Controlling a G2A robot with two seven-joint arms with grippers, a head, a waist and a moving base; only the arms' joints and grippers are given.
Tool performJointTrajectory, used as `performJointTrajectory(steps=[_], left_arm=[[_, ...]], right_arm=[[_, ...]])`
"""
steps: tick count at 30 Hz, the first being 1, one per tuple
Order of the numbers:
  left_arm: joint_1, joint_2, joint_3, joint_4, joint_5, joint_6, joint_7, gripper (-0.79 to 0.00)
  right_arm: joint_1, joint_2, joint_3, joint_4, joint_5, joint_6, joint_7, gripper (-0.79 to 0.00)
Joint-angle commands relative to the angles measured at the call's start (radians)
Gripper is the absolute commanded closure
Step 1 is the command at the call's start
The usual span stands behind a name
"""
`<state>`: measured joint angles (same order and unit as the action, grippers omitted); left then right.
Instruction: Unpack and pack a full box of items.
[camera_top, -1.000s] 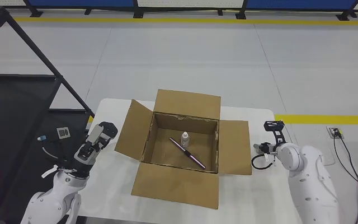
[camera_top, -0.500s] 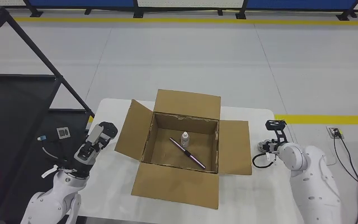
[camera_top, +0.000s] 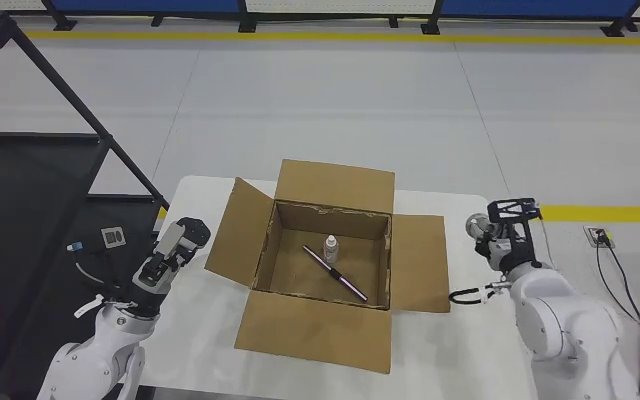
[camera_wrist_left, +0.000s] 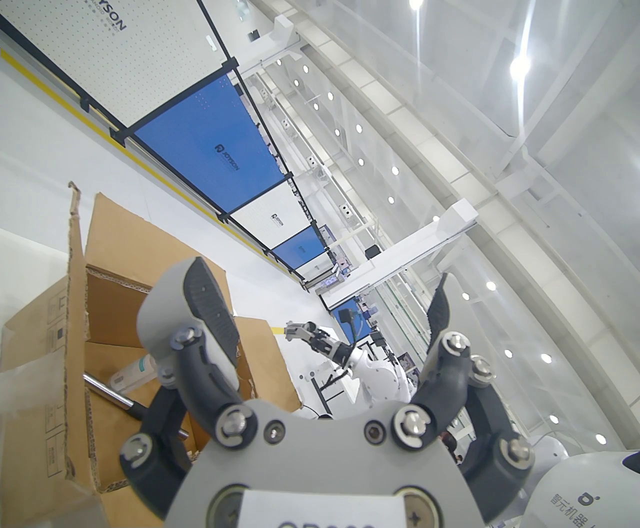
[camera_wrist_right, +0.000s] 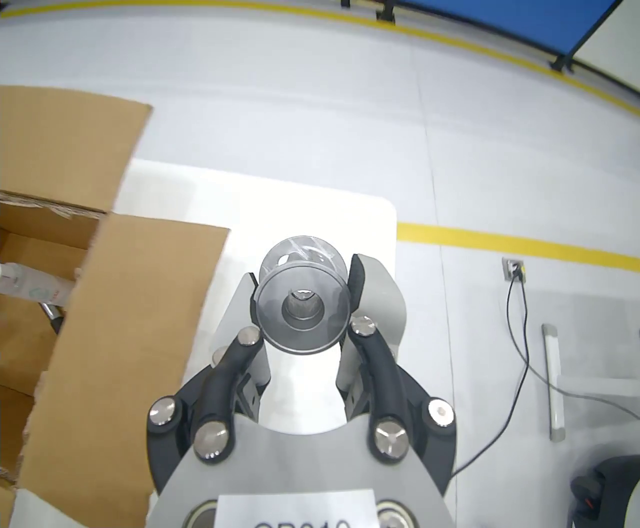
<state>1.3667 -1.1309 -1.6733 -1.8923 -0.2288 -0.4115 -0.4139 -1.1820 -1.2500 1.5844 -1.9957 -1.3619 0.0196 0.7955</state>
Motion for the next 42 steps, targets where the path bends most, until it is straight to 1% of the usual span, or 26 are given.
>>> performJointTrajectory(steps=[1, 3, 7, 10, 16, 23, 27, 30, 31, 36, 42], left_arm=[[0.0, 0.0, 0.0, 0.0, 0.0, 0.0, 0.0, -0.785], [0.0, 0.0, 0.0, 0.0, 0.0, 0.0, 0.0, -0.785], [0.0, 0.0, 0.0, 0.0, 0.0, 0.0, 0.0, -0.785], [0.0, 0.0, 0.0, 0.0, 0.0, 0.0, 0.0, -0.785], [0.0, 0.0, 0.0, 0.0, 0.0, 0.0, 0.0, -0.785], [0.0, 0.0, 0.0, 0.0, 0.0, 0.0, 0.0, -0.785], [0.0, 0.0, 0.0, 0.0, 0.0, 0.0, 0.0, -0.785], [0.0, 0.0, 0.0, 0.0, 0.0, 0.0, 0.0, -0.785], [0.0, 0.0, 0.0, 0.0, 0.0, 0.0, 0.0, -0.785], [0.0, 0.0, 0.0, 0.0, 0.0, 0.0, 0.0, -0.785], [0.0, 0.0, 0.0, 0.0, 0.0, 0.0, 0.0, -0.785]], right_arm=[[-0.025, -0.002, -0.02, -0.054, 0.012, -0.004, -0.033, 0.0], [-0.035, -0.002, -0.044, -0.081, 0.049, -0.048, -0.056, 0.0], [-0.005, -0.001, -0.107, -0.065, 0.137, -0.19, -0.035, 0.0], [0.054, -0.002, -0.171, -0.002, 0.198, -0.289, 0.008, 0.0], [0.205, -0.015, -0.346, 0.165, 0.226, -0.369, 0.113, 0.0], [0.361, -0.045, -0.522, 0.335, 0.201, -0.331, 0.177, 0.0], [0.452, -0.068, -0.618, 0.438, 0.138, -0.269, 0.231, 0.0], [0.524, -0.09, -0.68, 0.543, 0.109, -0.217, 0.279, 0.0], [0.544, -0.098, -0.697, 0.58, 0.116, -0.203, 0.282, 0.0], [0.626, -0.13, -0.744, 0.74, 0.185, -0.208, 0.276, 0.0], [0.68, -0.159, -0.791, 0.859, 0.209, -0.209, 0.274, 0.0]])
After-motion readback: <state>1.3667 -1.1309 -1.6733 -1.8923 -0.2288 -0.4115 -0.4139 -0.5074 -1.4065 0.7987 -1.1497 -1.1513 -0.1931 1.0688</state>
